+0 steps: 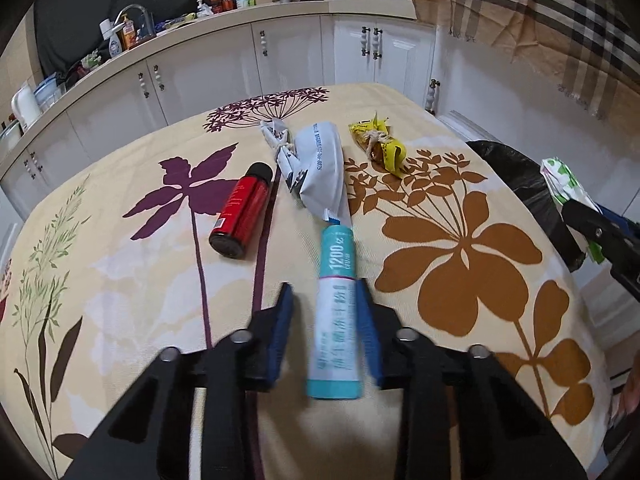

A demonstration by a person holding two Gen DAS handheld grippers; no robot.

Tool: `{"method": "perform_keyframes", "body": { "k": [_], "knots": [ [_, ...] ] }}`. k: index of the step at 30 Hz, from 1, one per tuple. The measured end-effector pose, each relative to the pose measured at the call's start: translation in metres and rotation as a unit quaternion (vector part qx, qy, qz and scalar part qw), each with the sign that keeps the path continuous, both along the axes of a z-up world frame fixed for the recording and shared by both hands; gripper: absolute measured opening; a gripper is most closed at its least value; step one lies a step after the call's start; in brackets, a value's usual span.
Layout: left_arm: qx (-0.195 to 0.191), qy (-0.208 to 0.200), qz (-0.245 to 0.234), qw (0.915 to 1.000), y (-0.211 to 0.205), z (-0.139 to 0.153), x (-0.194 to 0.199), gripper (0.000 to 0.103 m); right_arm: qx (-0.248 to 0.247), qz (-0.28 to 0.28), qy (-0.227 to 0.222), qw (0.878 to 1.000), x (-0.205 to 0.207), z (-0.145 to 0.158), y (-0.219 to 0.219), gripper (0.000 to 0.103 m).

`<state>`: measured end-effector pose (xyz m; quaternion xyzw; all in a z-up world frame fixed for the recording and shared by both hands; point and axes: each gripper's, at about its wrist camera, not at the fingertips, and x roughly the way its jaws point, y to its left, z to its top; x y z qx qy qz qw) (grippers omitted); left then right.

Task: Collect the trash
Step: 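Carry the bundle and tube over the bin and open both grippers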

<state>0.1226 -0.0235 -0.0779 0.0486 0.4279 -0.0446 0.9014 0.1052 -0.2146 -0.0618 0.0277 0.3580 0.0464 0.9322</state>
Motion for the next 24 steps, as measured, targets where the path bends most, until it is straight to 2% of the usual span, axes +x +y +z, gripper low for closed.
{"method": "perform_keyframes", "body": {
  "k": [1,7,17,24],
  "knots": [
    [0.005,-0.002,-0.002,1.0000,0.000,0.000,-0.001,0.020,0.000,0.001,-0.001,1.000,0.000,0.000,0.002,0.032],
    [-0.010,-0.006,-0.008,0.9999,0.008,0.002,-0.005,0.012,-0.002,0.005,-0.007,1.000,-0.003,0.004,0.008,0.032],
    [-0.033,-0.062,-0.015,0.9974,0.003,0.034,-0.016,0.011,-0.006,-0.005,-0.028,1.000,-0.006,0.017,0.004,0.032],
    [-0.057,-0.097,-0.041,0.9928,-0.023,0.055,0.002,0.011,-0.017,-0.033,-0.046,0.998,0.001,0.028,-0.014,0.032]
  ]
}}
